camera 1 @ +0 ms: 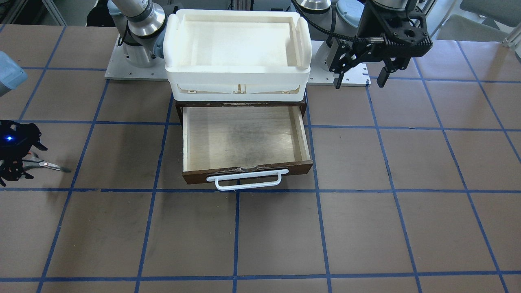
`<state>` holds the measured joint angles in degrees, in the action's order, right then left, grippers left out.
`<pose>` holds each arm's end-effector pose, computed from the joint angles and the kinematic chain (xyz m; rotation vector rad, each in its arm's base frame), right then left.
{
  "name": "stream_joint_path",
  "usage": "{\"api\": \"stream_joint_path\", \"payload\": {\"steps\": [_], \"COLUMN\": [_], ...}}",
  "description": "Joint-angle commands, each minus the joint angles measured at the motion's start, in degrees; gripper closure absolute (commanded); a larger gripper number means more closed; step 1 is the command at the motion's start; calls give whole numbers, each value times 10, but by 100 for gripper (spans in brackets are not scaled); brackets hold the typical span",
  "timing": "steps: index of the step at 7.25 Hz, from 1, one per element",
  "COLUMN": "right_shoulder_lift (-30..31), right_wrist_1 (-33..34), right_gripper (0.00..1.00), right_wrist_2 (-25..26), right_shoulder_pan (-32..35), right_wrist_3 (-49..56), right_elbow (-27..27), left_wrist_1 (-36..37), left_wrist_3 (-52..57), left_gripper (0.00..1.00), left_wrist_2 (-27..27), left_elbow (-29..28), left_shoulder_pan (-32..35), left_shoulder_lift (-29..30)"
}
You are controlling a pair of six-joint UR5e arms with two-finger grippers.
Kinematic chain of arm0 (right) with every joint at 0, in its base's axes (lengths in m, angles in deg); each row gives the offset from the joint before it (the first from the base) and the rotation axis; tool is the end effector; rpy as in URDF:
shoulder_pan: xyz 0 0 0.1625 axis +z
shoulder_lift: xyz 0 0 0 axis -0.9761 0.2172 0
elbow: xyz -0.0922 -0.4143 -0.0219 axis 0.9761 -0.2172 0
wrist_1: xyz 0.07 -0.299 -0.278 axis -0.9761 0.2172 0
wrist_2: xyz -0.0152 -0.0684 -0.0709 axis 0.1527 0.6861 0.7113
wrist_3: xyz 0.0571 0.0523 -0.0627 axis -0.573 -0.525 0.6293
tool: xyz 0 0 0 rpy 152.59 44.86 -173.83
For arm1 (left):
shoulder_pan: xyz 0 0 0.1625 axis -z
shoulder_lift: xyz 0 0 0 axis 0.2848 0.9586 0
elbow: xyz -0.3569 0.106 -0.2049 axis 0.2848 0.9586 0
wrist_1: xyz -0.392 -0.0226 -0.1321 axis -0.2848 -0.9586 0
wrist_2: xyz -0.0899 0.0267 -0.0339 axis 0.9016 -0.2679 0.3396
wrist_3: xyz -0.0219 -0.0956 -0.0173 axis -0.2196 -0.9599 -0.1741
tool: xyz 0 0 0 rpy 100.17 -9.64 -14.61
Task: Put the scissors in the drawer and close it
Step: 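Lower the right gripper and grasp the scissors by the handles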
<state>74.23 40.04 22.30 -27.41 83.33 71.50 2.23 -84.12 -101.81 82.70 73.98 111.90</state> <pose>-0.2270 -0.4897 0.1968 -2.0788 2.2804 -0.1013 -0.1355 -0.4501 0.5334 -0.1104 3.1187 -0.2051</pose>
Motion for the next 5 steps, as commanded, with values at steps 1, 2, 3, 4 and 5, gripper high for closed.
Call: {"api": "stream_joint_path", "payload": {"steps": [1, 2, 3, 4, 5], "right_shoulder_lift": [-10, -19, -20, -20, -20], "right_wrist_1": [5, 7, 8, 7, 7], "right_gripper": [1, 1, 1, 1, 1], "right_wrist_2": [0, 5, 14, 48, 54], "right_shoulder_pan": [0, 0, 0, 0, -1], "right_wrist_3": [13, 20, 14, -11, -17], "right_elbow": [1, 1, 1, 1, 1], "left_wrist_1": [1, 1, 1, 1, 1], "left_wrist_3": [0, 0, 0, 0, 0], "left_gripper": [0, 0, 0, 0, 0], "left_wrist_2": [0, 0, -1, 0, -1], "left_elbow": [0, 0, 0, 0, 0], "left_shoulder_pan": [0, -1, -1, 0, -1], "left_shoulder_lift": [1, 1, 0, 1, 0]}}
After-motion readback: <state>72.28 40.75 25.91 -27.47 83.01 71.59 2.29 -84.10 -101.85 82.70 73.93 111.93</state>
